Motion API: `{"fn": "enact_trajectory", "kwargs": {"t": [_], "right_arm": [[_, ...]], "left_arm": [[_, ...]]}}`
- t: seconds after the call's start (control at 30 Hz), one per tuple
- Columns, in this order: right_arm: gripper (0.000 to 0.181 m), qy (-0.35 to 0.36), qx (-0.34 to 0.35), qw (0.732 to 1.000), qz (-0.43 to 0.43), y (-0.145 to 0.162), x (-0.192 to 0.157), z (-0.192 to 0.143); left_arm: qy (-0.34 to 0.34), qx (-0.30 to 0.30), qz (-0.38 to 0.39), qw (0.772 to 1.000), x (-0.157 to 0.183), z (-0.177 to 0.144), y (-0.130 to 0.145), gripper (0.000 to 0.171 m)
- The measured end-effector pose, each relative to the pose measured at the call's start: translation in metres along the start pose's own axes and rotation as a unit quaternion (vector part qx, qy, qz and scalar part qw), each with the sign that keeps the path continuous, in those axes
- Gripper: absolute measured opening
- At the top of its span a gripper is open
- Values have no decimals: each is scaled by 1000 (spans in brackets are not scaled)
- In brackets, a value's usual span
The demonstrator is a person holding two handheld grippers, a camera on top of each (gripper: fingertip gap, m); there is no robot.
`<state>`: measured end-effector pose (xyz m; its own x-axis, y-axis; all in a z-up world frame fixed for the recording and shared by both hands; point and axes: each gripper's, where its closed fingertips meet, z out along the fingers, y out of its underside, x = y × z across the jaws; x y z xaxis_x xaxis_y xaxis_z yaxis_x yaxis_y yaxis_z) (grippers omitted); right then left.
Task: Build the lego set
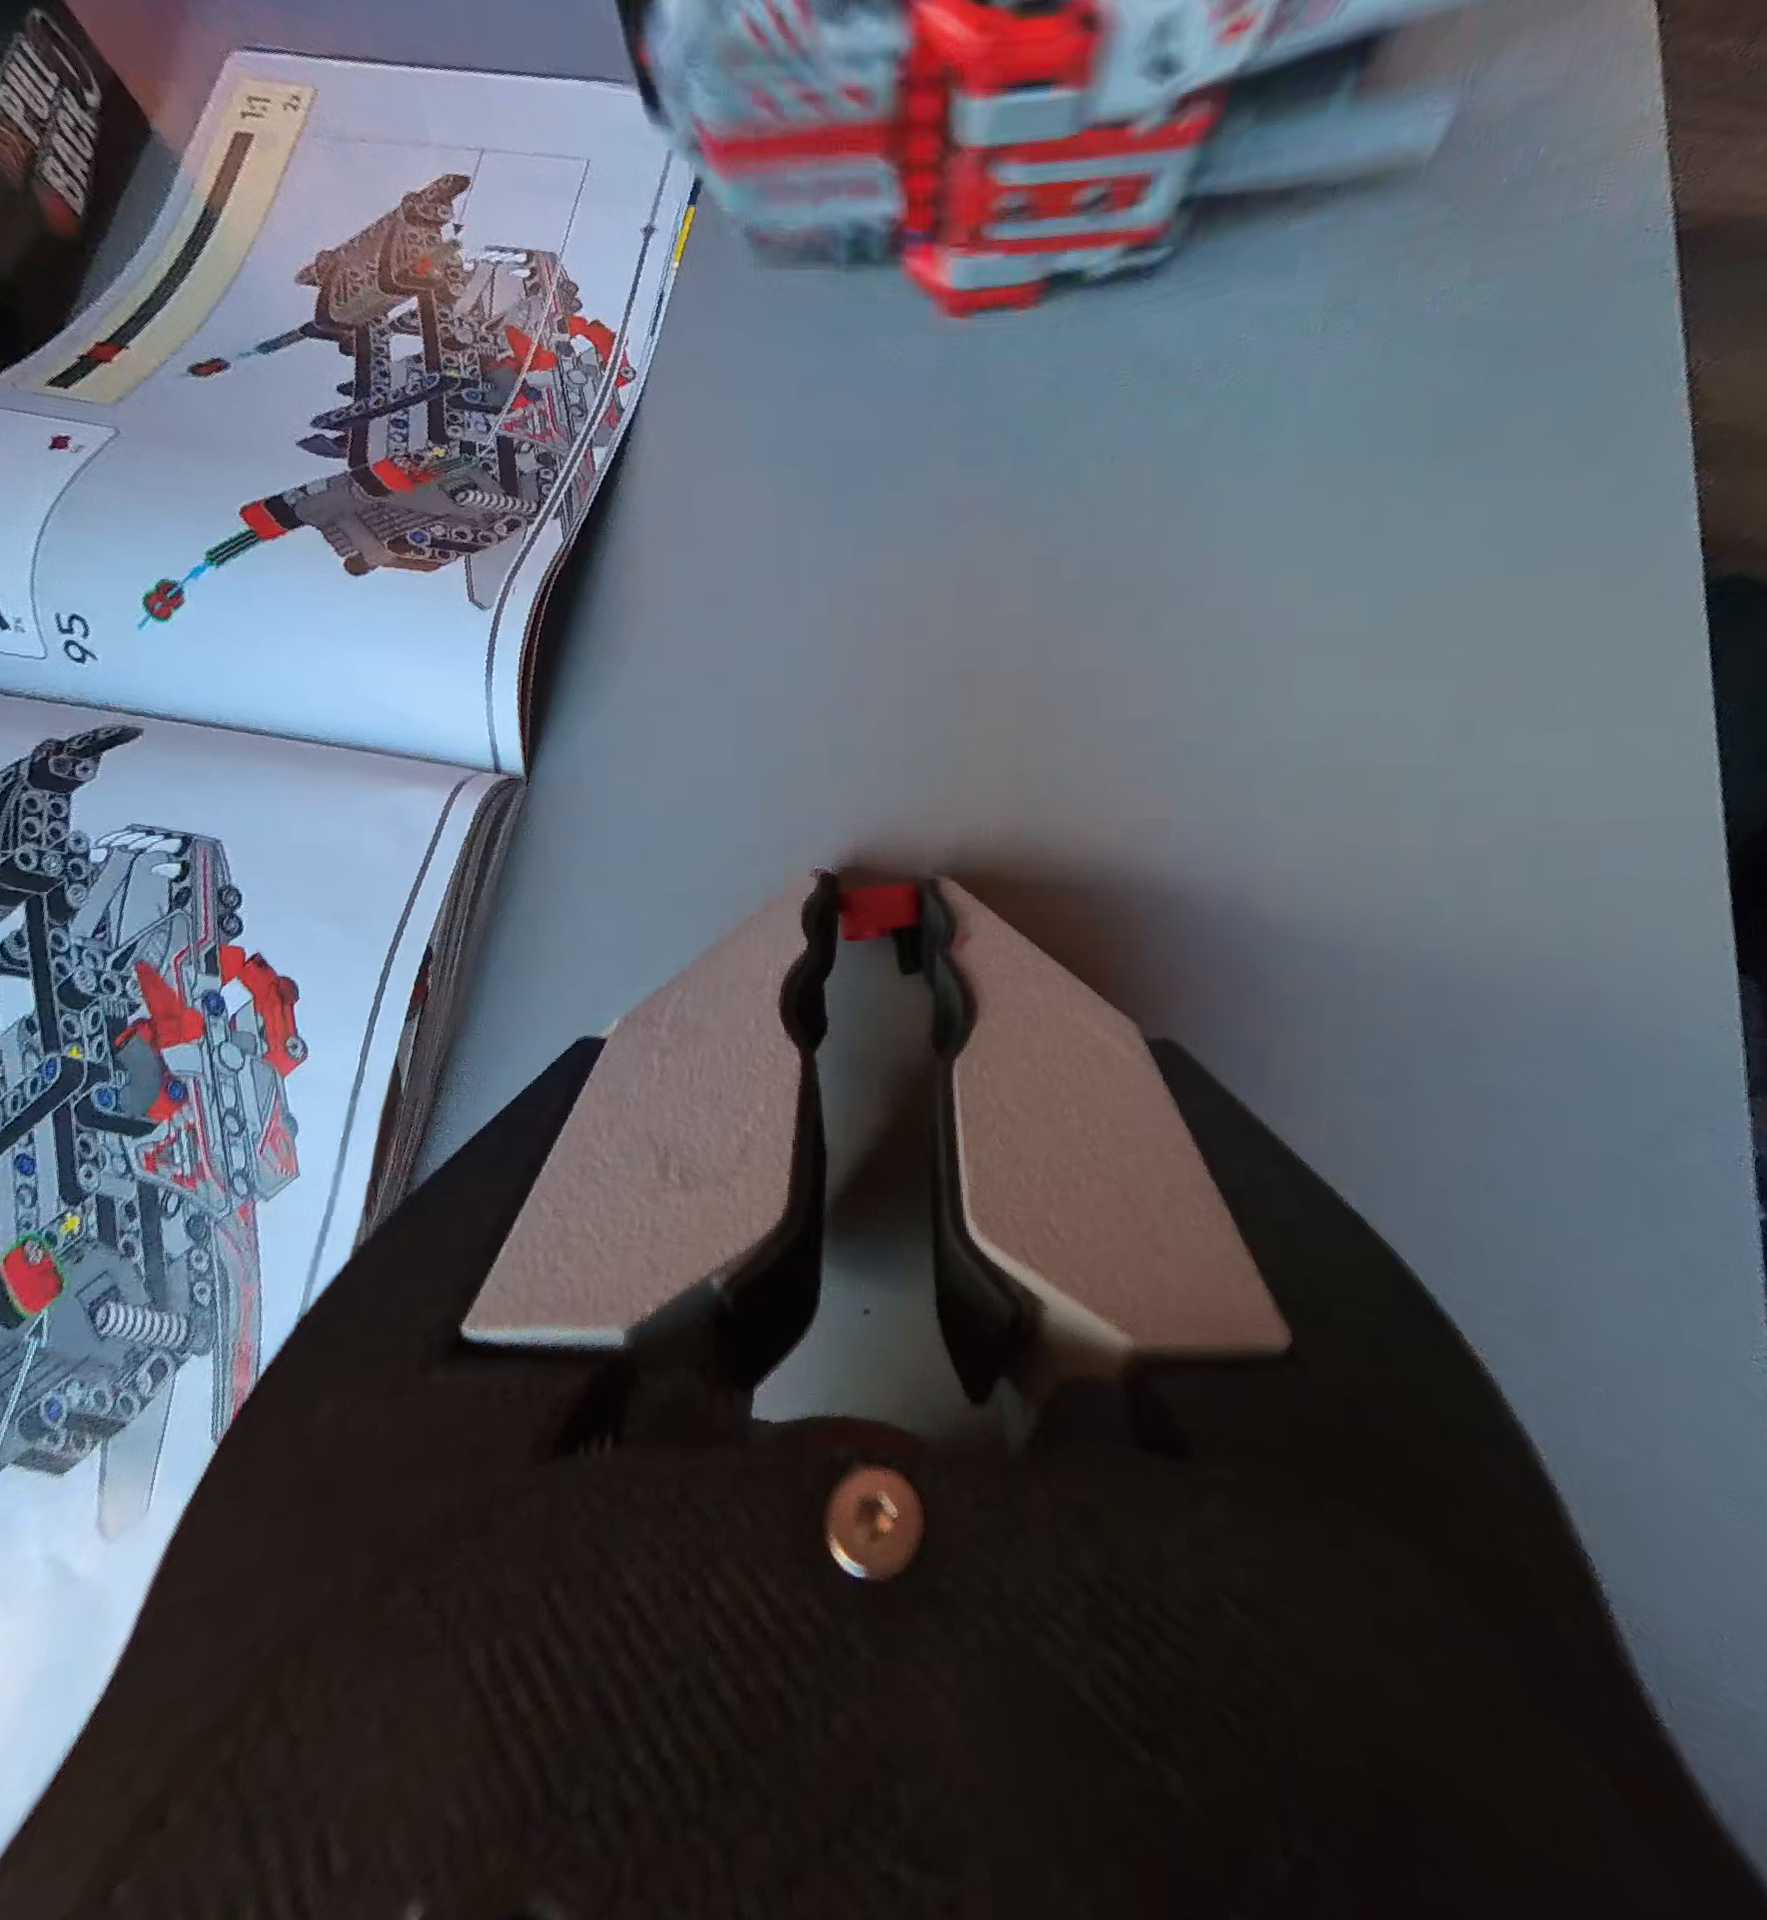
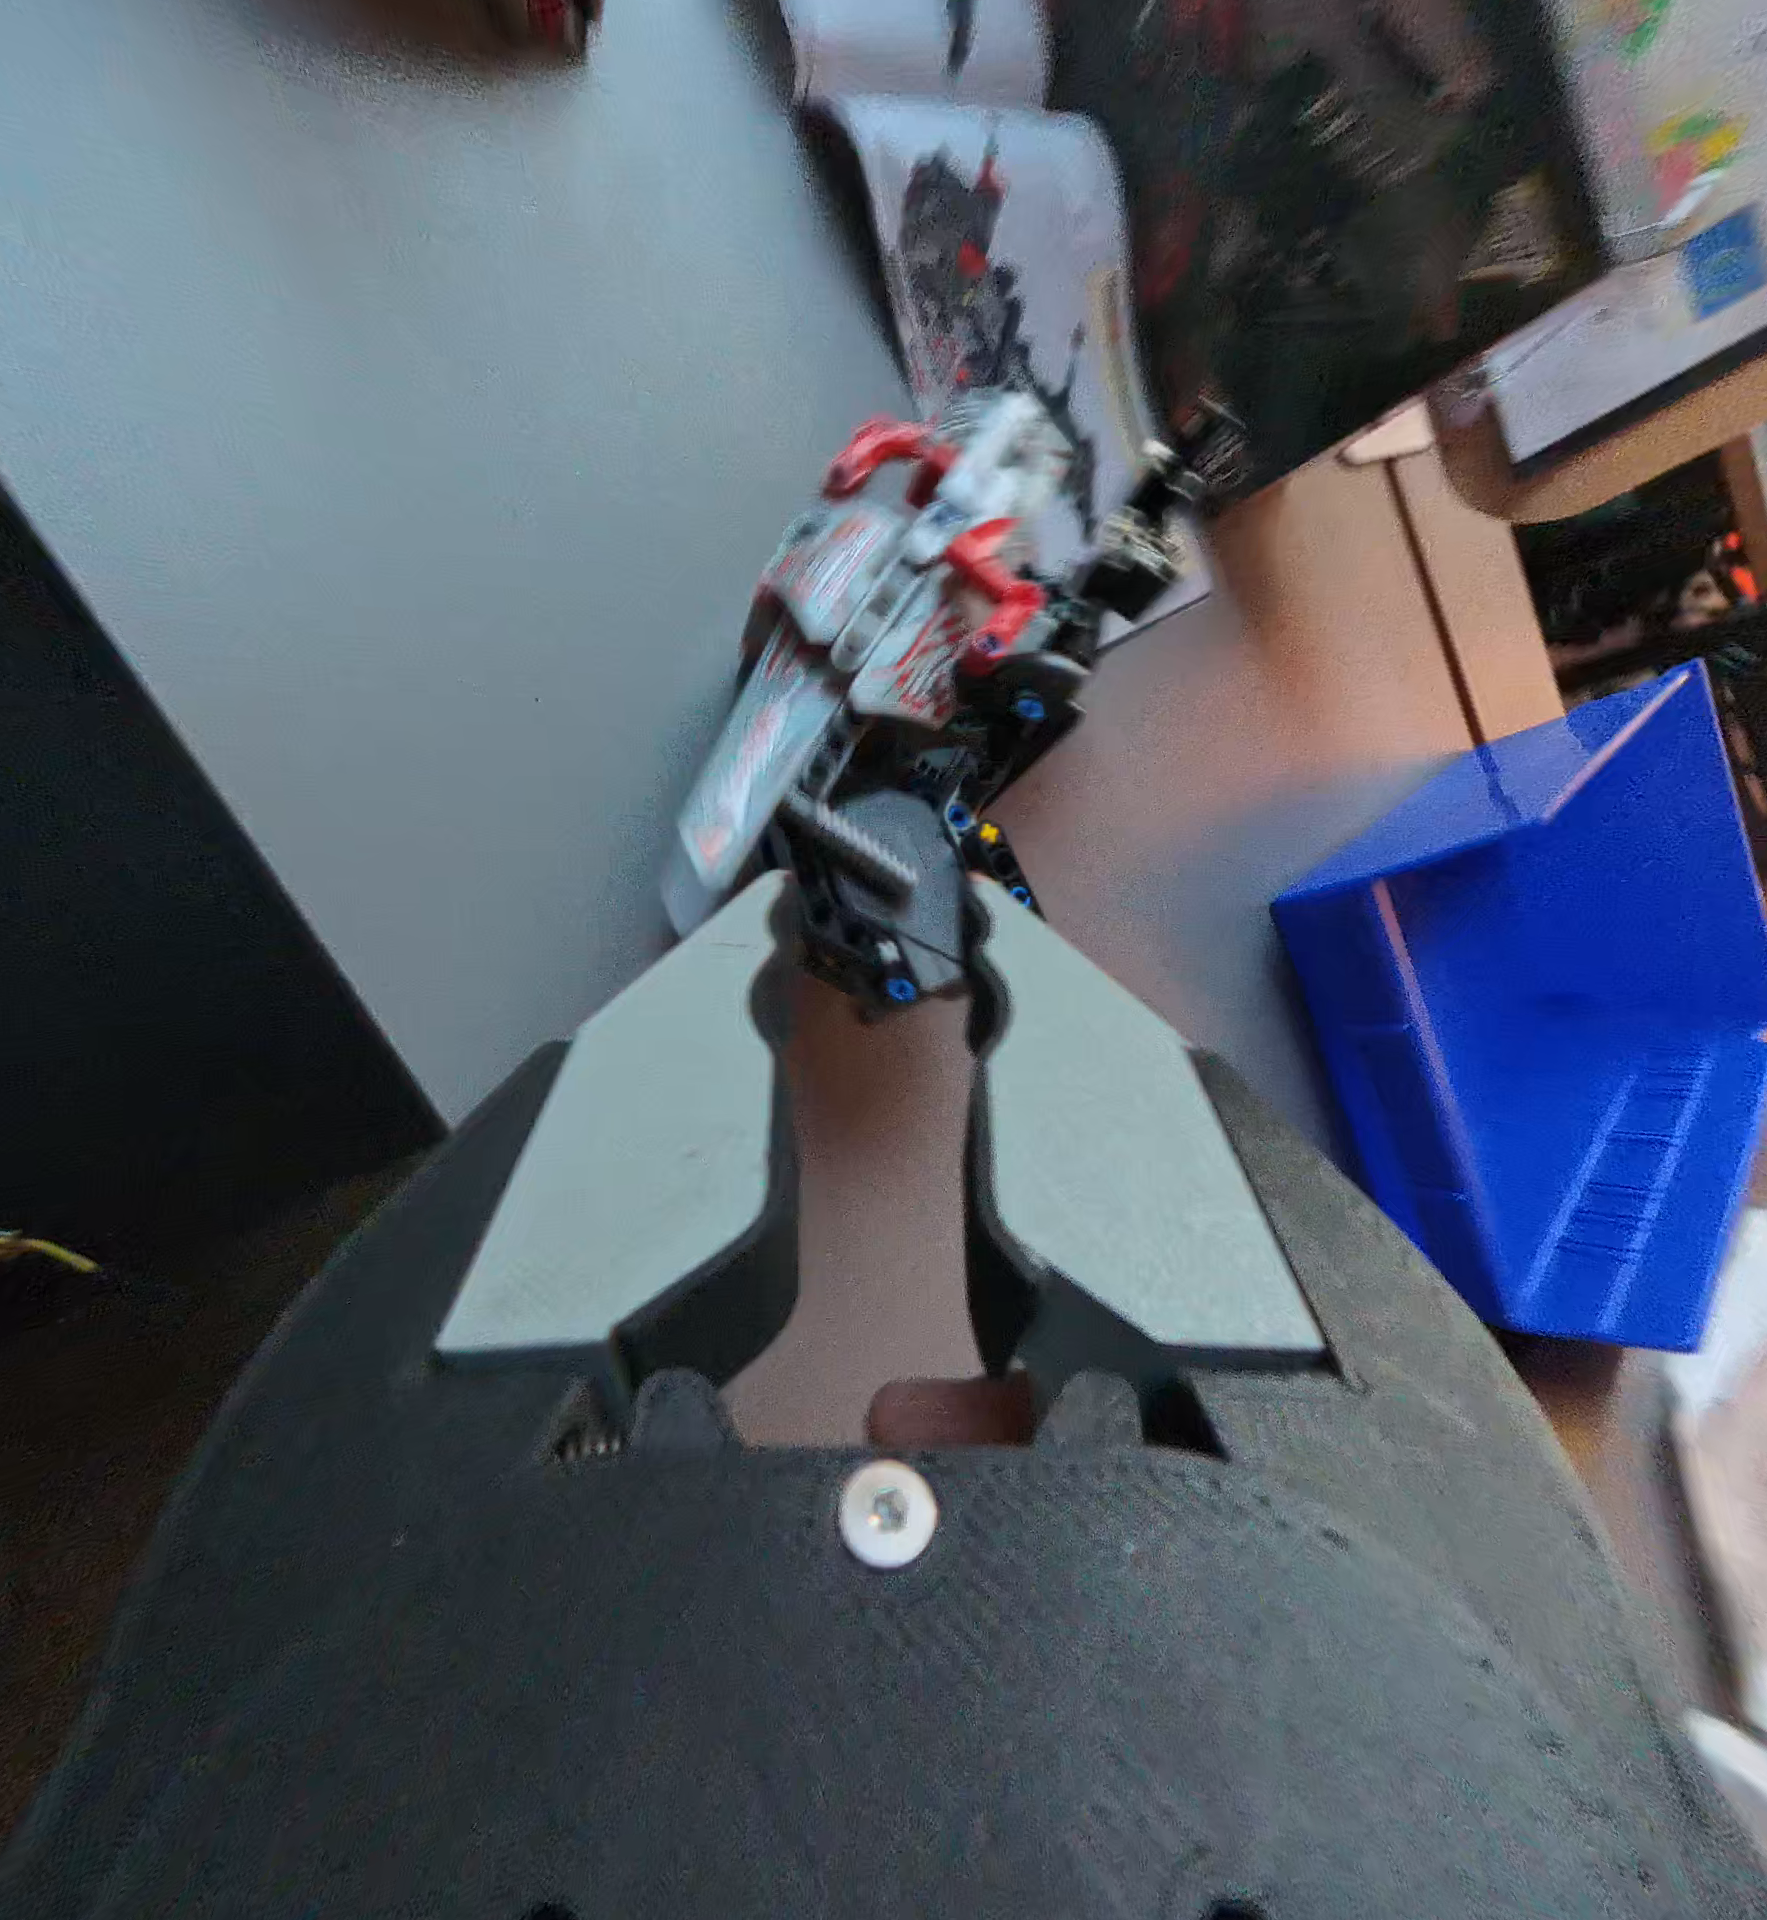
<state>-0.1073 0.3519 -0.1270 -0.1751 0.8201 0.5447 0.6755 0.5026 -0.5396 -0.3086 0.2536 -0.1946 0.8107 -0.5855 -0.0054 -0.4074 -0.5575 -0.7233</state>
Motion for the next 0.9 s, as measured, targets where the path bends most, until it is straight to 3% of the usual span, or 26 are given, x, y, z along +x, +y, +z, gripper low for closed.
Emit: {"fn": "enact_trajectory", "kwargs": {"t": [0.07, 0.1, 0.13, 0.17, 0.2, 0.3, 0.33, 0.37, 0.4, 0.43, 0.47, 0.6, 0.67, 0.77, 0.83, 0.9], "right_arm": [[47, -12, 101, 990, 97, 9, 23, -16], [37, -75, 141, 979, 125, 11, 19, -15], [20, -119, 133, 975, 131, 21, 18, -7], [31, -129, 88, 981, 115, 37, 22, 5], [30, -129, 57, 986, 92, 48, 28, 15], [57, -143, 29, 983, 110, 58, 50, 23], [69, -136, 36, 978, 151, 57, 62, 26], [66, -161, 70, 966, 187, 49, 63, 29], [60, -232, 101, 948, 196, 38, 47, 30], [69, -271, 94, 938, 197, 35, 34, 35], [68, -282, 86, 935, 198, 31, 27, 40], [72, -261, 114, 944, 165, -1, 6, 52], [63, -259, 121, 948, 139, -12, -2, 52], [42, -234, 155, 945, 166, -25, 17, 41], [29, -183, 202, 940, 204, -34, 44, 27], [32, -150, 234, 929, 245, -38, 59, 19]], "left_arm": [[-2, 1, 6, 1000, 1, 0, 0, 13], [0, 0, 7, 1000, 1, 1, -1, 13], [3, 0, 5, 1000, 2, 2, -2, 13], [4, 0, 0, 1000, 1, 2, -1, 12], [3, 0, -4, 1000, 0, 1, -1, 12], [-1, 15, -12, 1000, -5, -1, -5, 12], [-8, 16, -16, 1000, -9, -1, -6, 12], [-12, 18, -21, 1000, -14, 0, -7, 12], [-11, 21, -25, 999, -17, 1, -10, 12], [-11, 23, -29, 999, -18, 4, -13, 12], [-13, 21, -32, 999, -20, 6, -14, 12], [-18, 44, -23, 999, -22, 7, -25, 12], [-30, 83, -17, 996, -32, -2, -38, 12], [-50, 174, 33, 983, -39, -28, -76, 12], [-73, 192, 70, 976, -37, -40, -97, 12], [-84, 202, 127, 967, -23, -43, -119, 12]]}}
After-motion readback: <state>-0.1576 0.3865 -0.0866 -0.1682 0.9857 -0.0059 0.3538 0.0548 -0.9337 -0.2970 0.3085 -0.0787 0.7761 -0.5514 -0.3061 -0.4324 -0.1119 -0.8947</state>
